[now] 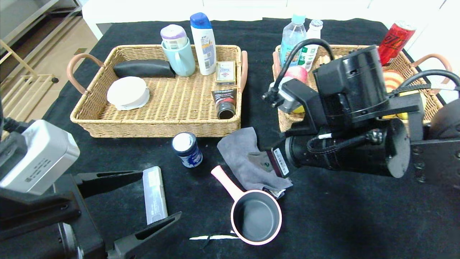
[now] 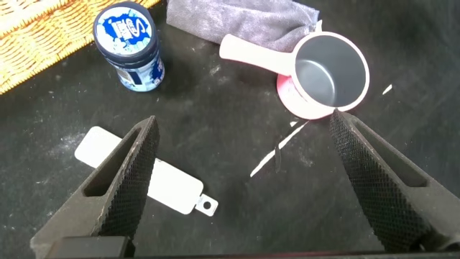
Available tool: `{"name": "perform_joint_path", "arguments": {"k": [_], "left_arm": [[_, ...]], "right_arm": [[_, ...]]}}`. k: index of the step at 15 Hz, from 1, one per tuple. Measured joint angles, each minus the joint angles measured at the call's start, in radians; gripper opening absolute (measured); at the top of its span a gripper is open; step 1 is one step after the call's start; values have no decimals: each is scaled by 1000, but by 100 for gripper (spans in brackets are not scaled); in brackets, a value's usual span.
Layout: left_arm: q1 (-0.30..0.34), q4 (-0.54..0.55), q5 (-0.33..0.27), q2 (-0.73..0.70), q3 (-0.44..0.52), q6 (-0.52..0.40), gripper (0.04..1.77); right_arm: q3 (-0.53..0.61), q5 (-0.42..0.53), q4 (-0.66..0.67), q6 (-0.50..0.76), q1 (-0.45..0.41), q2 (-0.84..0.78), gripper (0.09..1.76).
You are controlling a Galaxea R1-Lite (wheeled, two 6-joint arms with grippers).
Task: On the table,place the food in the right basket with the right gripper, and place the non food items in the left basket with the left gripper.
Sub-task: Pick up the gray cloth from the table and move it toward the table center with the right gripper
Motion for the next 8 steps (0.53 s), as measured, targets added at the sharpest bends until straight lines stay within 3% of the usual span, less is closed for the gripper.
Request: {"name": "perform_joint_path", "arguments": {"k": [8], "left_arm": [[1, 0, 30, 17, -1, -3, 172]], "right_arm": [[451, 101, -435, -13, -67, -268, 165]]}}
